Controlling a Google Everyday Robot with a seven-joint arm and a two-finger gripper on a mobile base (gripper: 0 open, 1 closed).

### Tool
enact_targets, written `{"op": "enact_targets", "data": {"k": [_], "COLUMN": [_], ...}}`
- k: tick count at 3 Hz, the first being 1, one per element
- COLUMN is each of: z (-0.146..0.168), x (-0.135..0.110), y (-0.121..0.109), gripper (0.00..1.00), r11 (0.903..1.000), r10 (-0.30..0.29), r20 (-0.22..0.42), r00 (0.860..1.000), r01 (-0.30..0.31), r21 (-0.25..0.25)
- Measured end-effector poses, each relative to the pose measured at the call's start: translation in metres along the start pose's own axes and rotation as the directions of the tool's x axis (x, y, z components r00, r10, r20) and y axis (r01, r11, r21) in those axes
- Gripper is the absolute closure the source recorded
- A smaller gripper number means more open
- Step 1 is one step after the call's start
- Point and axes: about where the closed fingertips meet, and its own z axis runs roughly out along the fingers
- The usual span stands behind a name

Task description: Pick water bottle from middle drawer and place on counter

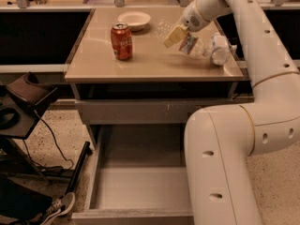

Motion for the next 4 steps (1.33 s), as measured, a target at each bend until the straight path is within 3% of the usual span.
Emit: {"op": "enact_targets", "data": {"k": [1,2,4], "z": [0.0371,0.0382,0.0384], "x": [0.0123,0.0129,0.0129], "y": [-0.0045,-0.0045,-0.0044], "gripper": [1.00,0.81,0.34], "r11": [0.9998,0.9998,0.9998], "r10": [0.015,0.015,0.015], "r20": [-0.012,-0.013,-0.013], "r00": [1.000,1.000,1.000], "r01": [-0.015,-0.015,-0.015], "r21": [-0.012,-0.013,-0.013]}}
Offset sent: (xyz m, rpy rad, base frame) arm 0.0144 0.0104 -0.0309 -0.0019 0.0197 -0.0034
